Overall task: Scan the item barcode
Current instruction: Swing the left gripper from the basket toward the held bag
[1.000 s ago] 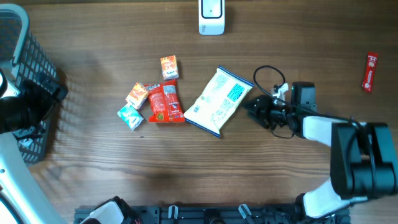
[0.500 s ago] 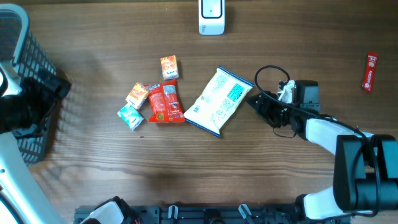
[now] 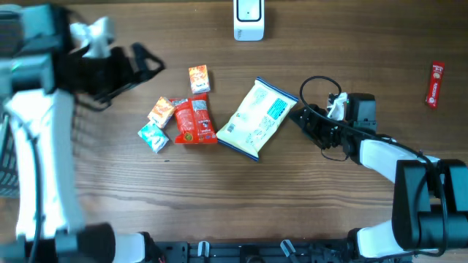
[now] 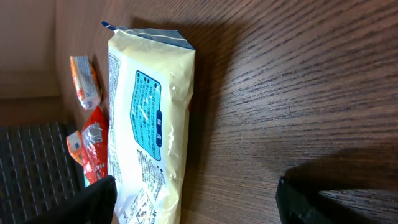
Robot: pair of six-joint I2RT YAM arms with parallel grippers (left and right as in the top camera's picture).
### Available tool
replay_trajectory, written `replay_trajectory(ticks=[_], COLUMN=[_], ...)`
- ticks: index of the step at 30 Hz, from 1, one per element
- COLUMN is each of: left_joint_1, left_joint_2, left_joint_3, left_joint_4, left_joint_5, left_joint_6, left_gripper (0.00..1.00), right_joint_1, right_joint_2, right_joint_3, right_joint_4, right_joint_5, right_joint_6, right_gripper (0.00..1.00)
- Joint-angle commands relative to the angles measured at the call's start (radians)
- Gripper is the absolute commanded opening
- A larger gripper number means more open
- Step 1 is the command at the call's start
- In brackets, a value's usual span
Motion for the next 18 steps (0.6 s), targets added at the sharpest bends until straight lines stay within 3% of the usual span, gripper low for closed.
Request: replay_trajectory(ticks=[1, 8, 12, 18], left_joint_1=[-0.053, -0.147, -0.224, -0.332], left_joint_2=[0.082, 0.293, 0.423, 0.57], left_joint_3=[0.001, 0.001, 0.001, 0.001], left_joint_4=[0.076, 0.141, 0.157, 0.229], left_joint_5=[0.001, 0.062, 0.204, 0.206], left_joint_6=[0.026, 0.031, 0.177, 0.194], left_gripper=[1.0, 1.0, 1.0, 1.0], right_joint_1=[0.0, 0.0, 0.0, 0.0], right_joint_2=[0.003, 0.003, 0.003, 0.003], right_joint_3=[-0.003, -0.003, -0.003, -0.003], right_joint_4=[-0.007, 0.001, 0.0, 0.0], right_joint_5=[0.07, 0.072, 0.077, 0.077], right_joint_6=[-0.004, -0.003, -0.003, -0.003], right_gripper=[0.85, 0.85, 0.86, 0.86])
